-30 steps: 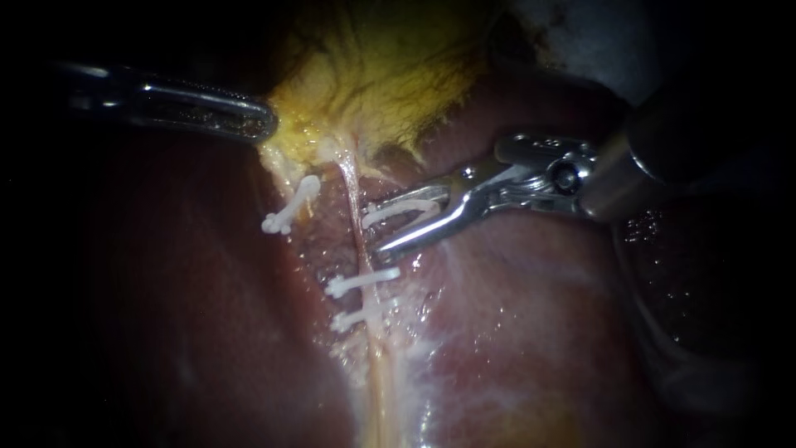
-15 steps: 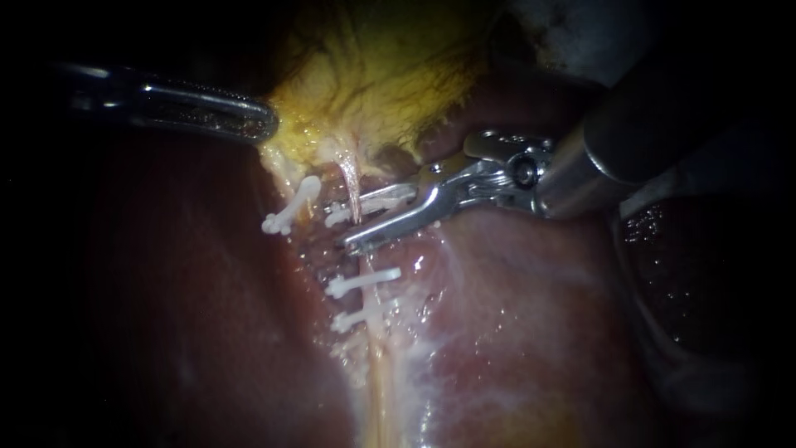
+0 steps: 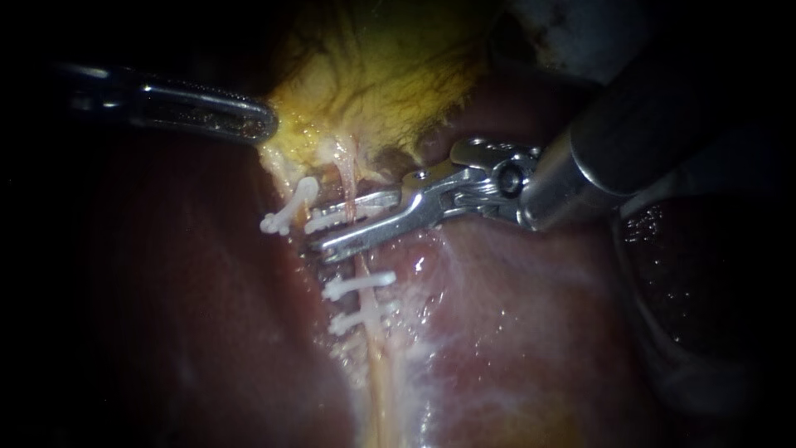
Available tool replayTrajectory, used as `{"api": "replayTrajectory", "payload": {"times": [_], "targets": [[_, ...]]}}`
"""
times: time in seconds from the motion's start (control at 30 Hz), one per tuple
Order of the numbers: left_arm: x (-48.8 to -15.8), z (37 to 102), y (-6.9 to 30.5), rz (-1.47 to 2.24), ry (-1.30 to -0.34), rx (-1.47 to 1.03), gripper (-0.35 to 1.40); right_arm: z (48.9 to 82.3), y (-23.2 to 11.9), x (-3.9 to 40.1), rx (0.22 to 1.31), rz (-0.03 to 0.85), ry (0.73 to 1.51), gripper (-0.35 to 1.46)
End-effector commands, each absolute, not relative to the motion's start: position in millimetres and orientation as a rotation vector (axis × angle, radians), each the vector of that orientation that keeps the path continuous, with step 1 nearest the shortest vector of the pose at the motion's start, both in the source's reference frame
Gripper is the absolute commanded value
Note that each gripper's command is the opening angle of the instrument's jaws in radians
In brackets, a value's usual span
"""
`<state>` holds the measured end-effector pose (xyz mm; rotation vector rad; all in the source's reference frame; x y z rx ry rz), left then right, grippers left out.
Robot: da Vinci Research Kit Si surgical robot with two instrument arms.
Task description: Clipping third clip right tube
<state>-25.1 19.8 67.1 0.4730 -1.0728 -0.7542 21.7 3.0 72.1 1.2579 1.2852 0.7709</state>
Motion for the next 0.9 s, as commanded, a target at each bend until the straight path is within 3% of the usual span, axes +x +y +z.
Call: {"api": "replayTrajectory", "payload": {"times": [0.03,0.33,0.9], "targets": [[-25.1,67.1,19.8,-0.754,-1.073,0.473,-0.35,71.9,3.0,21.7,1.260,0.769,1.284,0.48],[-25.1,67.1,19.8,-0.754,-1.073,0.473,-0.35,71.2,3.2,21.7,1.268,0.764,1.278,0.38],[-25.1,67.1,19.8,-0.754,-1.073,0.473,-0.35,71.7,3.8,21.2,1.267,0.763,1.274,-0.08]]}}
